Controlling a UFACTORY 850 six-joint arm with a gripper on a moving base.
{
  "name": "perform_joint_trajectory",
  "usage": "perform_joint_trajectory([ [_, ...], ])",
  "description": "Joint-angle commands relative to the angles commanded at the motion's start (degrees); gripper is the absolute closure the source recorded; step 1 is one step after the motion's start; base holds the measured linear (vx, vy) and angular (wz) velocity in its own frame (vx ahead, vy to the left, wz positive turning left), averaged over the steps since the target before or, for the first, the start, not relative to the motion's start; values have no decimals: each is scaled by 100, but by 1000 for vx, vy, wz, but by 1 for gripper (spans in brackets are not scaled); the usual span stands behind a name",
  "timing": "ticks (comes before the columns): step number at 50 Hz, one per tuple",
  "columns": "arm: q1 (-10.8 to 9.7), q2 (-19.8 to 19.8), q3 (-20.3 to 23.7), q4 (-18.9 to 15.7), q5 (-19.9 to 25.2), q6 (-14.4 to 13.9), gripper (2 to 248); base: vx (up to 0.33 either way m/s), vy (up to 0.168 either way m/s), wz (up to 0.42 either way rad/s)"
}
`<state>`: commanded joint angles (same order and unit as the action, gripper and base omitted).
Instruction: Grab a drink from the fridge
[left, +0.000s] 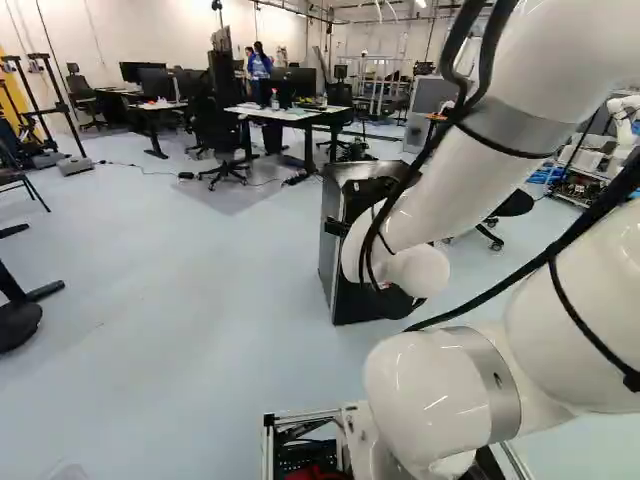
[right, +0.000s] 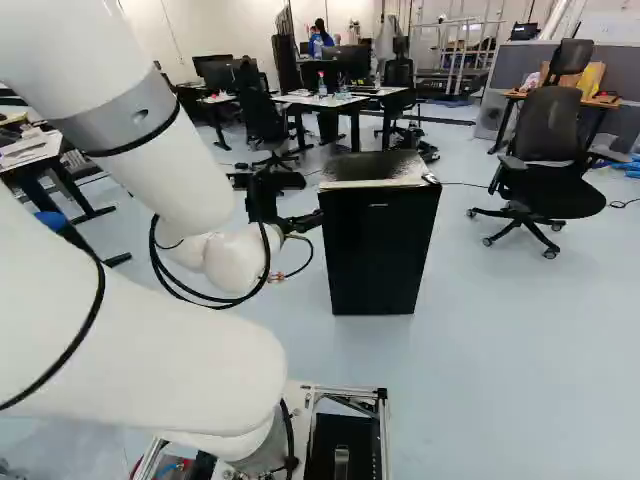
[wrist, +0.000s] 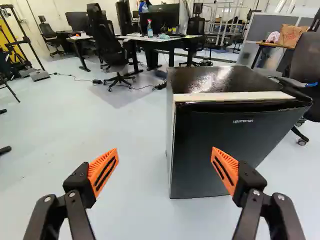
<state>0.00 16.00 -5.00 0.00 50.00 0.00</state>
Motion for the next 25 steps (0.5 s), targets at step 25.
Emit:
perform_joint_trajectory([
  [25,1,0,0,1,0,0,3,23,0,-1],
])
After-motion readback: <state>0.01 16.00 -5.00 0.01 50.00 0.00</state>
